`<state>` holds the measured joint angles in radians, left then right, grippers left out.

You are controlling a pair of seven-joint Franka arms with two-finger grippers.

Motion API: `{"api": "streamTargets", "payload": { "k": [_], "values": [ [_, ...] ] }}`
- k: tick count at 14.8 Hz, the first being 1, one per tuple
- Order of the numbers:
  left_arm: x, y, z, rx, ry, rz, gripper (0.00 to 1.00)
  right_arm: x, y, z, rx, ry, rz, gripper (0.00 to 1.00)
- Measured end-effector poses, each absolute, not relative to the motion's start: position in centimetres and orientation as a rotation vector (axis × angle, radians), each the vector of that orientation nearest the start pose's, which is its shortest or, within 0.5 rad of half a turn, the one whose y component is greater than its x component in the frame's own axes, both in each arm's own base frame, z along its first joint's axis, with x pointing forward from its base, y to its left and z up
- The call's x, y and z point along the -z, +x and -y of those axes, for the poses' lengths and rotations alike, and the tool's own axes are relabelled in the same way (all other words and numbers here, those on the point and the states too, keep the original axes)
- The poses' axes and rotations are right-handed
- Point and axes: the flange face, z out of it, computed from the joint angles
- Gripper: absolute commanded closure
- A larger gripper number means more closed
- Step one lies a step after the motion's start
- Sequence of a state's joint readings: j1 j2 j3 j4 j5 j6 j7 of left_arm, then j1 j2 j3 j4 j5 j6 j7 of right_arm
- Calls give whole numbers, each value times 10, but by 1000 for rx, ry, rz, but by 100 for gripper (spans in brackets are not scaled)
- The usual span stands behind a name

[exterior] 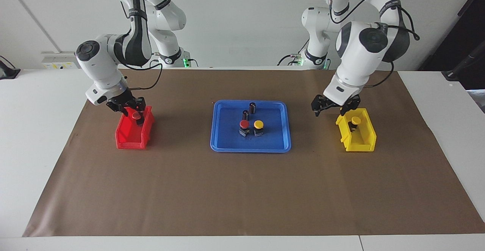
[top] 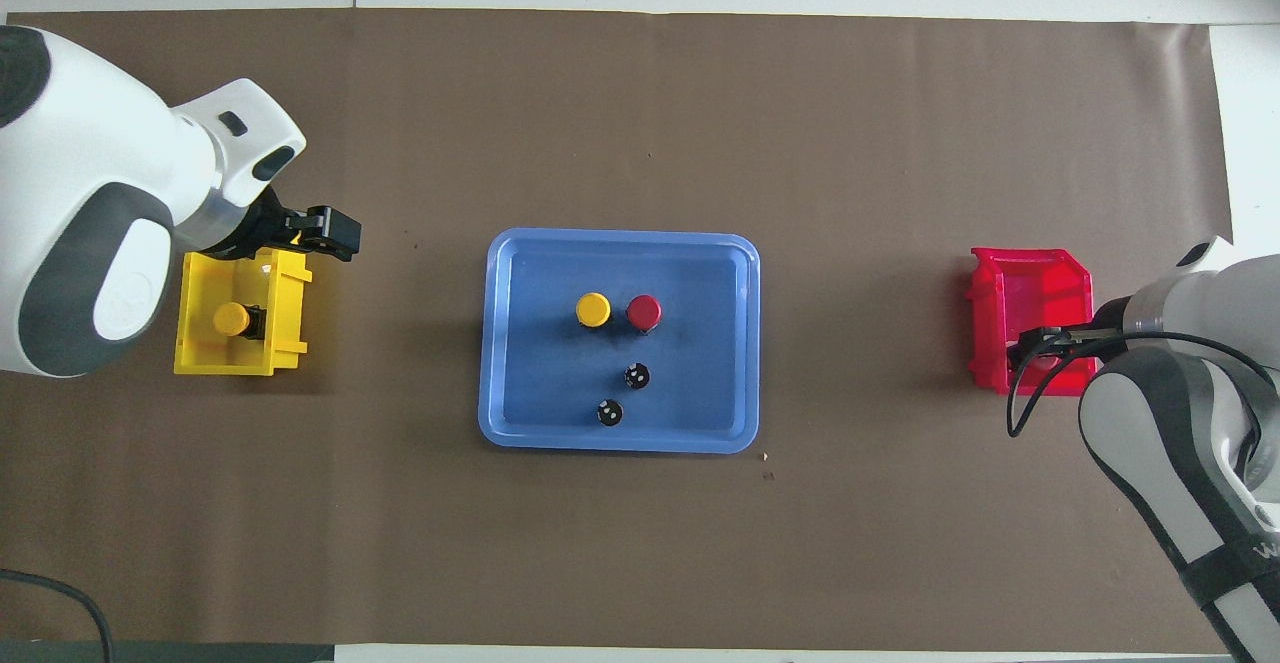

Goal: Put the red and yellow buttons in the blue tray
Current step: 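Return the left gripper to the yellow holder while the right gripper lifts the red button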

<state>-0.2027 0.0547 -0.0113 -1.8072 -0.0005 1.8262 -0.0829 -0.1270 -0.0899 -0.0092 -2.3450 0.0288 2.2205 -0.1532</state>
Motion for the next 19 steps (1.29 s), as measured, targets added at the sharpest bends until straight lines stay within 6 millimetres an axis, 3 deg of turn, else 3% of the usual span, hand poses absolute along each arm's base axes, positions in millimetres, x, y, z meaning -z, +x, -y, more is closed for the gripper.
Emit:
{"api": "streamTargets", "payload": {
  "k": [3, 5, 9, 19],
  "values": [
    [-538, 555, 47, -30, -3135, -208, 0, -365, 481, 72, -52, -3112, 28, 43],
    [-563, 541, 31, -5, -3136, -191, 0, -364, 481, 73, -44, -3113, 25, 43],
    [-586, 524, 40, 10, -3131, -220, 0, -363, 482, 71, -27, -3115, 33, 44],
    [-584, 522, 47, -2, -3128, -239, 0, -361, 482, 67, -10, -3118, 46, 44]
  ]
}}
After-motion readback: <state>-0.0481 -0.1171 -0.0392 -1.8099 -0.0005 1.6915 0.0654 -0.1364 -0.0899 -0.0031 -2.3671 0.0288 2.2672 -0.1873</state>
